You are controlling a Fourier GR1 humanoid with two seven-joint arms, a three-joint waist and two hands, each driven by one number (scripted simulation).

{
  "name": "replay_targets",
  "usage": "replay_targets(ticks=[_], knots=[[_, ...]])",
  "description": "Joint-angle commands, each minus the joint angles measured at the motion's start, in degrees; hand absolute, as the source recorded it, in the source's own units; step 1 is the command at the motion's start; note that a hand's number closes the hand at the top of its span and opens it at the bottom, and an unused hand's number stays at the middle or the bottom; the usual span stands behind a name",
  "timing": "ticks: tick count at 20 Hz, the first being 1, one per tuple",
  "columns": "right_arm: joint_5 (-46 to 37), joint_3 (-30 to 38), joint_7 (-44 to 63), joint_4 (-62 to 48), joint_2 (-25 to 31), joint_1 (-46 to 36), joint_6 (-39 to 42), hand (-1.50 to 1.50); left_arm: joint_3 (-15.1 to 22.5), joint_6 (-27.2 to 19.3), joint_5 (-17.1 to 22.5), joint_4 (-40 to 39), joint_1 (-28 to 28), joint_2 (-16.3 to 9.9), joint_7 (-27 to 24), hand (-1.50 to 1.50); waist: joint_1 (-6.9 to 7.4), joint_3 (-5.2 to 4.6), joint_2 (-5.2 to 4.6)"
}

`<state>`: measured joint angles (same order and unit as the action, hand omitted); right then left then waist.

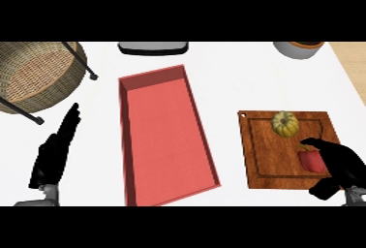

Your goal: Pick the bell pepper from the cutting board and place it in the cardboard box

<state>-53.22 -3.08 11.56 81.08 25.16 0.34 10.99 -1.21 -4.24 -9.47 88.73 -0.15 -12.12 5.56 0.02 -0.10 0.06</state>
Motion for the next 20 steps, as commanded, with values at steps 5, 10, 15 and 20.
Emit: replay_targets(ticks=[5,10,15,20], knots=[[-9.3,0.4,-3.4,-2.8,0.7,-0.5,-13.1,1.5,-2.0,1.2,0.6,-0.8,-1.1,-0.4,-2.7,0.0,0.12,0.11,-0.08],[-14.0,-6.3,13.4,13.9,-9.8,9.5,-8.8,1.5,-1.3,0.7,-0.3,1.0,0.3,0.6,1.3,0.0,-0.74,0.03,0.16],[-23.1,-16.8,26.8,22.5,-21.3,20.0,-11.9,1.5,-2.0,1.2,-0.2,-0.2,-1.0,-0.1,-1.8,0.0,-0.87,0.02,0.16],[-35.4,-29.3,35.6,34.3,-23.7,26.9,-9.4,1.5,-1.7,0.9,-0.7,2.1,-0.8,0.4,1.2,0.0,-0.57,0.03,0.14]])
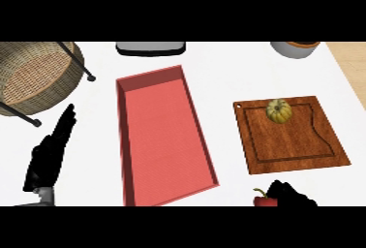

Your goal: Pick the bell pepper from the cutting board and place it in the cardboard box

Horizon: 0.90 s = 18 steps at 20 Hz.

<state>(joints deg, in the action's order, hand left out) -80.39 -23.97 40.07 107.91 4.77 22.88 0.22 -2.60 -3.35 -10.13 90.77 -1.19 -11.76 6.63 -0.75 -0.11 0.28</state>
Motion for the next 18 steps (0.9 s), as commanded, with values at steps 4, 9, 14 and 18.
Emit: replay_targets(ticks=[4,9,14,18], knots=[[-14.0,-12.1,10.8,10.9,-3.0,4.3,1.9,1.5,-0.8,-0.1,-0.6,-1.4,3.0,0.2,1.8,0.0,0.31,0.08,-0.17],[-10.0,-17.2,6.6,18.0,-3.7,2.2,-3.2,1.5,-0.4,1.2,0.7,1.1,1.1,0.3,1.1,0.0,0.69,0.16,0.0],[-10.4,-26.2,6.0,24.2,-4.7,-4.5,-2.9,1.5,-1.4,1.1,0.4,-4.3,2.0,0.3,-2.5,0.0,0.69,0.05,-0.26],[-7.9,-28.4,11.4,24.1,-4.6,-13.8,-0.2,1.5,0.3,1.1,-0.8,0.1,0.4,0.5,-0.3,0.0,1.66,0.06,-0.32]])
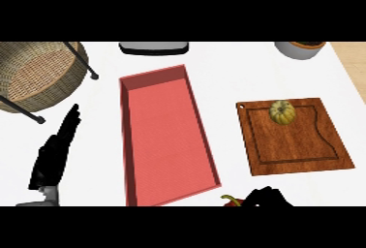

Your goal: Pick the bell pepper from the cutting board and place it in the cardboard box

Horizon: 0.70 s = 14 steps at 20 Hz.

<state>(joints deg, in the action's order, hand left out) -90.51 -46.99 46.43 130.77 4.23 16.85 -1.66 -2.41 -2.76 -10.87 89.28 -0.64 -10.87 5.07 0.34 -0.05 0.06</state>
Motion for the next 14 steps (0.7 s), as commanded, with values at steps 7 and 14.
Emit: replay_targets(ticks=[7,14], knots=[[7.5,-3.8,12.0,-1.6,-3.7,-19.1,2.7,1.5,1.0,0.2,-0.7,-0.1,2.6,0.7,1.7,0.0,1.52,-0.11,-0.51],[14.4,1.3,15.9,-8.7,-3.6,-26.0,1.2,1.5,1.1,1.2,-0.3,0.1,3.0,0.2,1.5,0.0,3.19,-0.15,-0.99]])
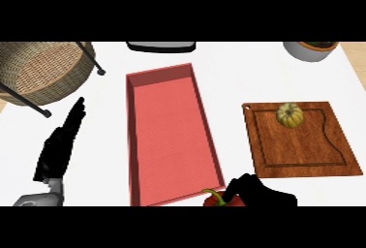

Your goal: Pick the bell pepper from the cutting board and place it in the cardboard box

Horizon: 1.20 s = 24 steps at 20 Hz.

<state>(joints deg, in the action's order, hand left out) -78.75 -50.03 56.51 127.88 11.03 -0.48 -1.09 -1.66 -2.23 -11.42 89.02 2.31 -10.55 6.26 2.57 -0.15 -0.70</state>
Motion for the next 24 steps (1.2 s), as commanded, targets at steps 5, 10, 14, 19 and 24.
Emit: replay_targets(ticks=[5,10,14,19,24], knots=[[14.2,12.7,8.3,-20.2,-10.8,-23.6,-0.6,1.5,0.0,0.3,0.1,-1.4,0.7,0.2,-1.5,0.0,0.87,0.02,-0.22],[22.4,17.7,9.6,-36.7,-11.0,-36.3,-5.4,1.5,-0.1,0.1,-0.2,-1.4,1.0,0.3,-0.7,0.0,0.67,0.07,-0.02],[27.3,18.7,8.1,-50.2,-11.0,-42.4,-10.6,1.5,-0.8,1.6,0.6,-1.3,-0.5,-0.8,-0.7,0.0,0.69,0.1,0.06],[33.0,19.4,4.4,-62.8,-11.0,-44.7,-21.2,-1.5,0.2,1.0,-0.4,1.0,0.4,-0.2,1.4,0.0,0.64,0.16,0.05],[39.7,17.3,-0.4,-71.3,-11.0,-50.4,-32.7,-1.5,1.2,-0.4,-1.2,-1.0,0.2,1.8,-1.5,0.0,1.11,0.14,-0.15]])
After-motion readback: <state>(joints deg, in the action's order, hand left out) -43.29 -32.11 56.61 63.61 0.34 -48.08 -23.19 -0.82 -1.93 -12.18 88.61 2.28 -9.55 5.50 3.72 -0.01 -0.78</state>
